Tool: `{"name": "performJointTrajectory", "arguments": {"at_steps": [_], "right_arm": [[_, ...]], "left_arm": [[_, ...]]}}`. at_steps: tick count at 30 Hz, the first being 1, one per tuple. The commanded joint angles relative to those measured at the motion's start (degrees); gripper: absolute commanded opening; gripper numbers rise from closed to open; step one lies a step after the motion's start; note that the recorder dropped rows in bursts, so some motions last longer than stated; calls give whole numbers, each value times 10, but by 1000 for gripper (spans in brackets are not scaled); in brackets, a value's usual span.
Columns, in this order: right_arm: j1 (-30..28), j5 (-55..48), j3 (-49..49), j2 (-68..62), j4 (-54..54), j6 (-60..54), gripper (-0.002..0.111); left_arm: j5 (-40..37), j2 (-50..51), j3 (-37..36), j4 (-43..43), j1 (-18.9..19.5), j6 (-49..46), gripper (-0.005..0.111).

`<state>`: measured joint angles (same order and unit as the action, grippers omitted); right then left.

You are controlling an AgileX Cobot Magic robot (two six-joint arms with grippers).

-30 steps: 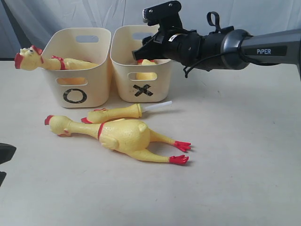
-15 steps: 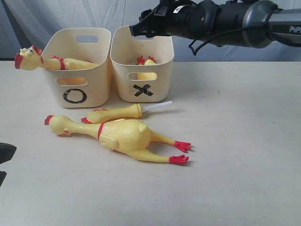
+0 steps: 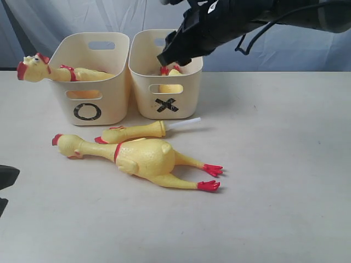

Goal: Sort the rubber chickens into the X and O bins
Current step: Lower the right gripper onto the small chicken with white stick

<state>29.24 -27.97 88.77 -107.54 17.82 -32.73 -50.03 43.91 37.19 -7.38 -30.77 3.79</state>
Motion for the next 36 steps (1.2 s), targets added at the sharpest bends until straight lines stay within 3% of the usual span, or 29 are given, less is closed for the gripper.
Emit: {"name": "performJointTrajectory", "arguments": {"at_steps": [1, 6, 13, 22, 36], "right_arm": [[0, -98, 3, 4, -15, -44, 53], [3, -155, 3, -9, -16, -119, 53], [27, -155, 3, -41, -20, -195, 53], [61, -45, 3, -105, -23, -213, 53], [62, 79, 3, -180, -32, -213, 53]], "left_arm": [[8, -3, -1, 1, -2, 2, 41], [9, -3, -1, 2, -2, 2, 41], [9, -3, -1, 2, -2, 2, 41], [9, -3, -1, 3, -2, 2, 41], [7, -3, -1, 7, -2, 2, 41]]}}
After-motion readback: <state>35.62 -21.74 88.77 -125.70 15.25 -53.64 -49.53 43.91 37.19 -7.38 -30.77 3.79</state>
